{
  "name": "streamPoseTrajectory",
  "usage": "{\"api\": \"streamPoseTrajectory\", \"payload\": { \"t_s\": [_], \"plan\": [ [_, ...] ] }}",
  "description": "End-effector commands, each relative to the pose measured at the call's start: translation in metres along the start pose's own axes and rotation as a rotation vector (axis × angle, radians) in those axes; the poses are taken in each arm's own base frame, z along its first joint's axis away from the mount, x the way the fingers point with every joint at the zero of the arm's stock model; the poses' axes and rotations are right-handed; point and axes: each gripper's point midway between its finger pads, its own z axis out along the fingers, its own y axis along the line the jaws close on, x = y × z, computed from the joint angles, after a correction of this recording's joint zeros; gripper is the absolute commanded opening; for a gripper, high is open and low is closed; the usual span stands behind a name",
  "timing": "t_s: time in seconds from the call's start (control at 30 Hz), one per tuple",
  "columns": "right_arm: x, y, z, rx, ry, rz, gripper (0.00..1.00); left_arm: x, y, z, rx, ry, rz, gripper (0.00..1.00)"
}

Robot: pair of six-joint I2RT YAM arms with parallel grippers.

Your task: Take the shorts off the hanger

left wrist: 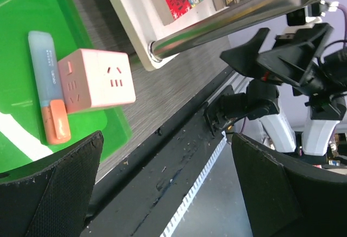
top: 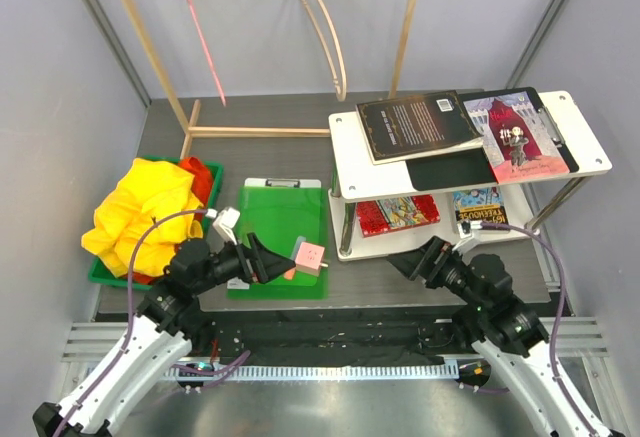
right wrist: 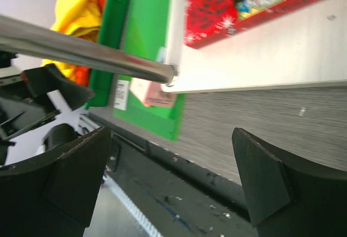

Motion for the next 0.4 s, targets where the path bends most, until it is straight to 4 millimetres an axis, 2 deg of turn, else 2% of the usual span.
{"api": "streamPoseTrajectory", "payload": {
  "t_s": [0.0,0.13,0.17,0.23,0.3,0.37],
  "plan": [
    [-0.003,-0.008,0.017,-0.027,-0.052,-0.023,1.00,0.005,-0.005,0.002,0.089,-0.019,0.025,1.00],
    [0.006,-0.016,0.027,-0.046,-0.033,-0.026,1.00,0.013,-0.004,-0.001,0.127,-0.021,0.019,1.00],
    [0.011,-0.019,0.030,-0.047,-0.021,-0.029,1.00,0.011,-0.009,-0.003,0.154,-0.039,0.026,1.00],
    [0.012,-0.012,0.030,-0.091,-0.010,-0.029,1.00,0.011,-0.012,-0.005,0.175,-0.052,0.006,1.00],
    [0.014,-0.006,0.030,-0.122,0.002,-0.014,1.00,0.006,-0.023,-0.011,0.226,-0.086,0.013,1.00],
    [0.012,0.012,0.026,-0.201,0.010,-0.011,1.00,0.001,-0.037,-0.018,0.283,-0.110,0.004,1.00]
  ]
}}
